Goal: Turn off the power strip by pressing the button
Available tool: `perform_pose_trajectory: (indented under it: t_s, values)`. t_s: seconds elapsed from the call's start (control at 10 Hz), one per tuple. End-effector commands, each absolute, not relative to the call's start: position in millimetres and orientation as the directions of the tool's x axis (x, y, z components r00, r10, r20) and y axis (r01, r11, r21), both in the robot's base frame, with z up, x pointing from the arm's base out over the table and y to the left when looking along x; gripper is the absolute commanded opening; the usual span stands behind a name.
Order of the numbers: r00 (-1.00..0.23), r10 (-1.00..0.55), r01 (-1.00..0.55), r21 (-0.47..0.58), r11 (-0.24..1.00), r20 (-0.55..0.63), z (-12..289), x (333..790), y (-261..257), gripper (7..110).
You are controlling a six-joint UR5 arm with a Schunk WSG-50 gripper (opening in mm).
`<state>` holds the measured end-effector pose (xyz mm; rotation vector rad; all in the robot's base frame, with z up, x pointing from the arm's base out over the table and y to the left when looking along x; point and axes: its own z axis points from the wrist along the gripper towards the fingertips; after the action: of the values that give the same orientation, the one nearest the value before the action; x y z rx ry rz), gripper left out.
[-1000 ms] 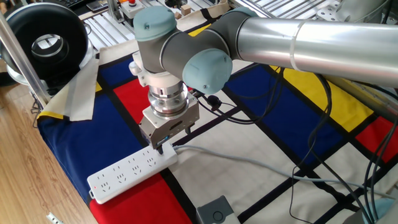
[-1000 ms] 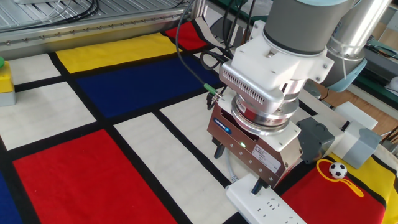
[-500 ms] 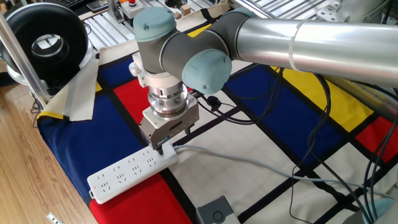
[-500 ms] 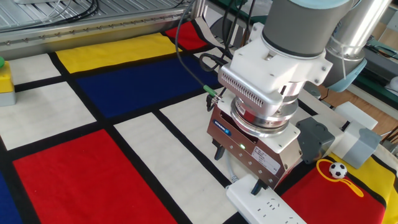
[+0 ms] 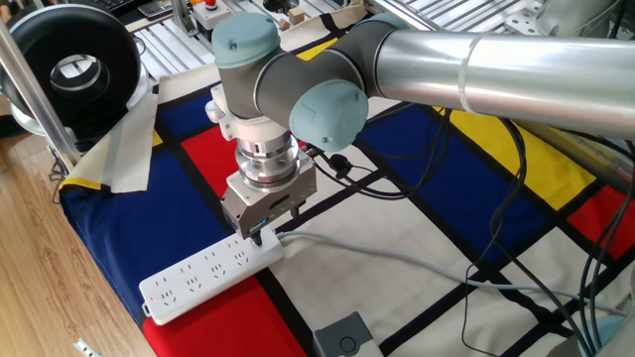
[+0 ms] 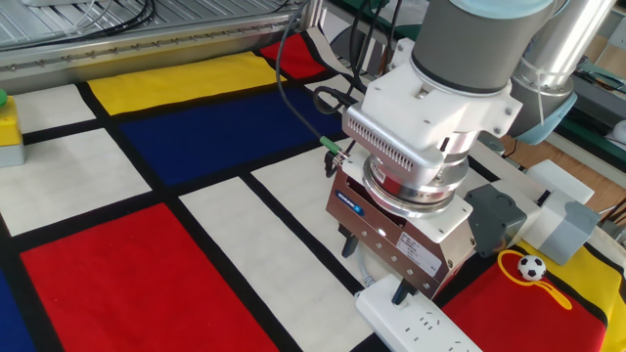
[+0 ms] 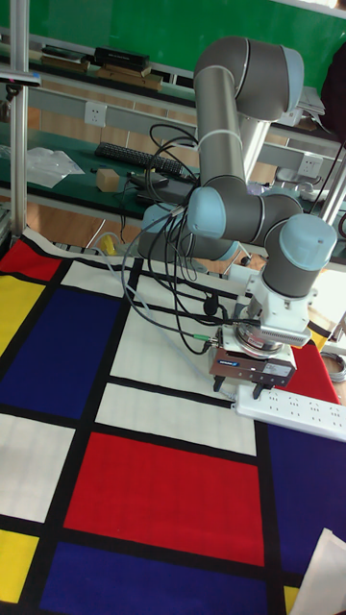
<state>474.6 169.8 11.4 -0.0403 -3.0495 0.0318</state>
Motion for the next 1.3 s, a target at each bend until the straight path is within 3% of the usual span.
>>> perform_pose_trajectory:
  t_s: [0.0, 0.5, 0.7, 1.0, 1.2]
  values:
    - [-0.994, 0.036, 0.035, -0.01, 0.999, 0.099, 20, 473, 175, 66]
    - [-0.995, -0.001, 0.003, 0.042, 0.999, 0.097, 40, 481, 177, 66]
    - [-0.994, -0.049, -0.04, 0.101, 0.994, 0.096, 78, 494, 175, 66]
    - [-0.992, -0.091, -0.084, 0.083, 0.993, 0.092, 134, 520, 161, 66]
    - [-0.991, -0.1, -0.091, 0.095, 0.991, 0.09, 145, 530, 158, 66]
